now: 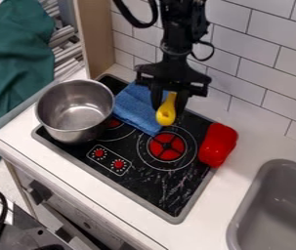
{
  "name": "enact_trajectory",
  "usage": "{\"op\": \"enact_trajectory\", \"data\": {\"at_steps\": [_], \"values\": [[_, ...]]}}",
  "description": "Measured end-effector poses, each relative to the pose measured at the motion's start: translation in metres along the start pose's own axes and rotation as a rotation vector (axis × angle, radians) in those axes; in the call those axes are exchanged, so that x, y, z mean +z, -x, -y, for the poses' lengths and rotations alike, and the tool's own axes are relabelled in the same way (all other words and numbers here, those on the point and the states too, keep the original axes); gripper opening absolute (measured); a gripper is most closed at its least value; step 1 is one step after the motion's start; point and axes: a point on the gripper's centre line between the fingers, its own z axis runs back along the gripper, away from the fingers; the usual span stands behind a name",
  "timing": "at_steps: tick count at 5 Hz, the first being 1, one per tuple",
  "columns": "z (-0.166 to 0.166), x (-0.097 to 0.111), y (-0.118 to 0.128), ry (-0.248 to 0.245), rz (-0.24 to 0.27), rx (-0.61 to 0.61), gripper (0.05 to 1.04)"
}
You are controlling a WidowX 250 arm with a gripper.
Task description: Move the yellow knife to the left side of the burner
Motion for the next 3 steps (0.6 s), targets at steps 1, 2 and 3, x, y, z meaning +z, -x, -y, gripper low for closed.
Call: {"op": "enact_trajectory", "data": {"at_steps": [1,2,3], "values": [[-0.01,0.003,0.021,0.007,-0.014,-0.008,0.391],[-0.023,-0.001,0.048,0.019,-0.031,-0.003,0.391],[-0.028,-0.009,0.063,0.036,-0.056,-0.022,0.391]]}}
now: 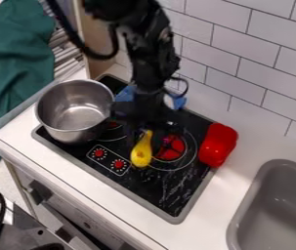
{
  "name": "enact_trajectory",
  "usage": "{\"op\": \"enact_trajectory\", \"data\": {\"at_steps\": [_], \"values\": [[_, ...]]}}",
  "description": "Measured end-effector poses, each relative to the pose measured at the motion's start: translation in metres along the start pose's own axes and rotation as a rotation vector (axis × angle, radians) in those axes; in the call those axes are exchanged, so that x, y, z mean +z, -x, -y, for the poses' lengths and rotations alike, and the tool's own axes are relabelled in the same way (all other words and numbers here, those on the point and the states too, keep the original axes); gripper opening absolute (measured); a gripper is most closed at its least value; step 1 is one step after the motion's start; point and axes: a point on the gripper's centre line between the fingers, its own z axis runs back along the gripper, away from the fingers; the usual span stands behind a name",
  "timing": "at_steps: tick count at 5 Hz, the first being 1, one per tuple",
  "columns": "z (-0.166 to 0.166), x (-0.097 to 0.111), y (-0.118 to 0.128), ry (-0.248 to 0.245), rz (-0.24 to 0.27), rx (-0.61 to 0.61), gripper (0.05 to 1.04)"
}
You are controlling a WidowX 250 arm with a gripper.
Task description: Move the yellow knife to the left side of the burner
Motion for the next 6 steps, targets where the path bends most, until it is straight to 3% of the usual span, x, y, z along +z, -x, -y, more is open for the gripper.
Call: {"op": "enact_trajectory", "data": {"at_steps": [6], "values": [[0.02,-0.017,0.001,-0.005,-0.045,-0.063,0.391]]}}
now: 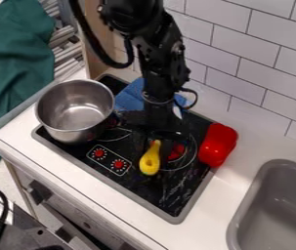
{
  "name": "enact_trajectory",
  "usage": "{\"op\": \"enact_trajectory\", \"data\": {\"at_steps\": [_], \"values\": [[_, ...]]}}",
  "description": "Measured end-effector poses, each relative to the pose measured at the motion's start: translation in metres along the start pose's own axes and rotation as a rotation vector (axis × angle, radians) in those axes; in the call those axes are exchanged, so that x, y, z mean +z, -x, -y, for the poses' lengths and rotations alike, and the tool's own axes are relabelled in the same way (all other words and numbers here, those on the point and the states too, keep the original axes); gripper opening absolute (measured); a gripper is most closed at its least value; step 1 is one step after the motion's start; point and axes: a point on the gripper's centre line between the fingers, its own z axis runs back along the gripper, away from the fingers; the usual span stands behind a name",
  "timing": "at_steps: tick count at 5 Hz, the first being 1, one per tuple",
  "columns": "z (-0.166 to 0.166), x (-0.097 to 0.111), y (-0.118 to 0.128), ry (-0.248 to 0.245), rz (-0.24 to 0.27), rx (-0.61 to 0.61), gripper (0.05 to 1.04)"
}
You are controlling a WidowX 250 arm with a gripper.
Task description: Move the yellow knife to the left side of the burner
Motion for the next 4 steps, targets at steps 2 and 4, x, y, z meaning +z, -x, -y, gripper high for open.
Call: {"op": "enact_trajectory", "data": {"at_steps": [2,4], "values": [[0.007,-0.013,-0.003,0.006,-0.019,-0.044,0.391],[0.009,-0.017,-0.003,0.011,-0.043,-0.057,0.746]]}}
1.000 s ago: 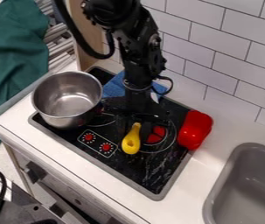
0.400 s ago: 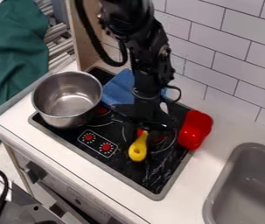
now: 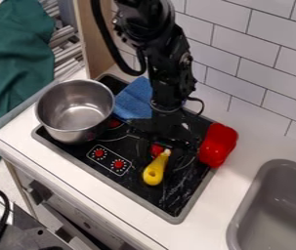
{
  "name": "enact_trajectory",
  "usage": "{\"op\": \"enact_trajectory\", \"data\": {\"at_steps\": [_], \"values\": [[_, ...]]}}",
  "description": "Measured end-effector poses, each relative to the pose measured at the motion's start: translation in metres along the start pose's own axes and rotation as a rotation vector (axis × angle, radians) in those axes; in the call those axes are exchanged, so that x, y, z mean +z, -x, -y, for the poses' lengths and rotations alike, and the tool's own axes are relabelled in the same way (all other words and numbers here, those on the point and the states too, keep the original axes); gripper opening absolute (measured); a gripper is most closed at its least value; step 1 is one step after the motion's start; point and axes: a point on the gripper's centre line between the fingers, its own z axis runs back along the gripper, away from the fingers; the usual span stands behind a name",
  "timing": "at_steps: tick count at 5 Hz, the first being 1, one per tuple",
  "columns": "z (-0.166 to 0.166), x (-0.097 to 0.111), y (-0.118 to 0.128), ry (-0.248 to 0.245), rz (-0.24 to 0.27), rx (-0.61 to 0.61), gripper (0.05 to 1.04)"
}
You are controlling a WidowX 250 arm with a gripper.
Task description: Move the yellow knife to the left side of the burner
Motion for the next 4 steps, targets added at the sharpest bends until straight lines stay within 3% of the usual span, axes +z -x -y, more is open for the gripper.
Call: {"op": "enact_trajectory", "data": {"at_steps": [1,2,3,4], "values": [[-0.001,0.012,-0.001,0.0,0.036,0.008,1.001],[-0.003,0.032,-0.002,0.006,0.112,0.016,1.007],[-0.003,0.04,-0.002,0.015,0.144,0.012,1.003],[-0.003,0.041,0.0,0.016,0.145,-0.001,1.001]]}}
